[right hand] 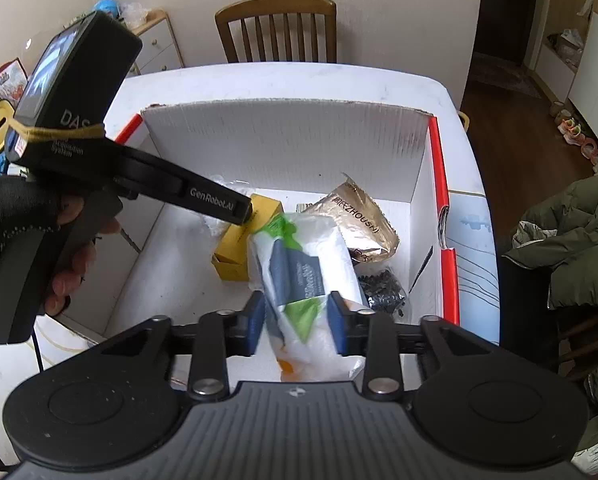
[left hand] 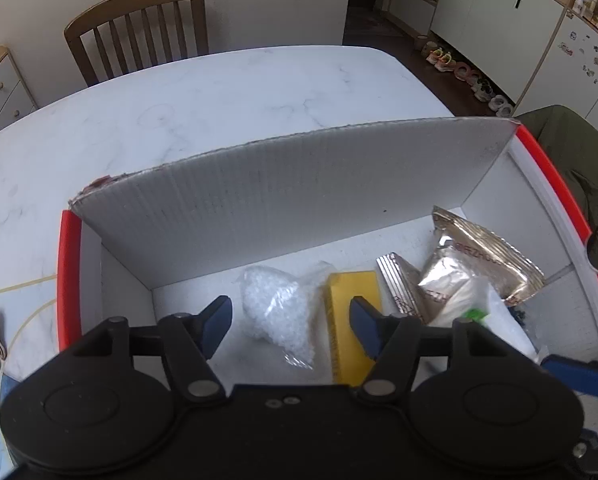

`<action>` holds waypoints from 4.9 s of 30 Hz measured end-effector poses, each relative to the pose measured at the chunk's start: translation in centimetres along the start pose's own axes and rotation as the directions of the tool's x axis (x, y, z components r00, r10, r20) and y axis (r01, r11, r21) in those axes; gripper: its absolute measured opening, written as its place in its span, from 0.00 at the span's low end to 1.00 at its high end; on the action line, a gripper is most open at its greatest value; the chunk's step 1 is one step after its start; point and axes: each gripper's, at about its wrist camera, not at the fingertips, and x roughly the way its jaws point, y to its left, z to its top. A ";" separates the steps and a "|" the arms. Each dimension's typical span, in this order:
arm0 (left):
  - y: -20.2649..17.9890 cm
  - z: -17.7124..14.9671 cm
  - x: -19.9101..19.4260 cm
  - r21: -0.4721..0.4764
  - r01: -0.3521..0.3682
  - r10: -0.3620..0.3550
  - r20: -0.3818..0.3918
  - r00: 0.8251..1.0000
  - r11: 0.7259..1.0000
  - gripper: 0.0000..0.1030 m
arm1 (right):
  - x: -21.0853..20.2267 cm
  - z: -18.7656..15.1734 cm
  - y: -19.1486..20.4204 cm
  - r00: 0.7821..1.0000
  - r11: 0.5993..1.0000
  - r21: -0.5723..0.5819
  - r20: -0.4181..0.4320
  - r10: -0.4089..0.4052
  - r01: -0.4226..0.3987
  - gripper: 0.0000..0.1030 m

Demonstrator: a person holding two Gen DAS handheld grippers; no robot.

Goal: Organize objects
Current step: 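Open the left tool to drop the crystal bag while the right tool releases the plastic bag, then withdraw both tools from the box back over the table items, then grasp the plush keychain doll with the right tool while the left tool grasps the bead bracelet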

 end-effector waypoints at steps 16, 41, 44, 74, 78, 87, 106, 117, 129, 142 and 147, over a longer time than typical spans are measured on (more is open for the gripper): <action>0.1 -1.0 -4.3 0.016 0.080 -0.081 0.097 0.992 0.997 0.79 | -3.2 0.5 0.8 0.998 0.999 0.039 0.067 0.006 -0.009 0.50; 8.7 -6.5 -14.9 0.024 0.173 -0.173 0.276 0.945 0.985 0.91 | -7.9 1.3 9.8 0.980 0.998 0.036 0.193 0.047 -0.055 0.61; 11.0 -7.4 -15.7 0.009 0.168 -0.164 0.287 0.944 0.986 0.95 | -7.6 1.6 12.0 0.979 0.997 0.026 0.195 0.067 -0.073 0.65; 32.7 -11.9 -14.4 -0.123 0.021 0.013 0.273 0.962 0.992 1.00 | 1.8 5.7 29.3 0.986 0.994 -0.016 0.126 0.108 -0.107 0.80; 34.7 -11.5 -13.2 -0.143 0.028 0.010 0.262 0.965 0.989 1.00 | 4.0 6.4 30.2 0.989 0.995 -0.019 0.111 0.100 -0.099 0.80; 37.4 -9.7 -10.5 -0.135 0.024 0.011 0.259 0.966 0.991 0.99 | 8.6 7.8 31.4 0.994 0.996 -0.041 0.073 0.087 -0.084 0.80; 39.0 -7.4 -4.9 -0.062 -0.003 0.016 0.219 0.976 0.998 0.84 | 16.9 10.7 32.2 0.996 0.995 -0.045 0.008 0.088 -0.088 0.78; 38.2 -6.6 -4.1 -0.021 -0.013 0.017 0.225 0.974 1.000 0.58 | 18.9 11.6 32.7 0.995 0.993 -0.051 -0.013 0.102 -0.103 0.65; 38.1 -6.5 -3.8 0.000 -0.022 0.021 0.214 0.977 1.000 0.23 | 19.4 11.4 32.9 0.995 0.994 -0.060 -0.020 0.095 -0.096 0.43; 38.1 -6.7 -5.7 -0.039 0.015 -0.006 0.230 0.973 0.999 0.07 | 16.6 10.9 32.6 0.996 0.995 -0.052 0.010 0.084 -0.084 0.41; 37.7 -7.0 -7.4 -0.049 0.043 -0.031 0.233 0.972 0.998 0.07 | 14.4 10.3 32.4 0.997 0.996 -0.047 0.009 0.082 -0.081 0.41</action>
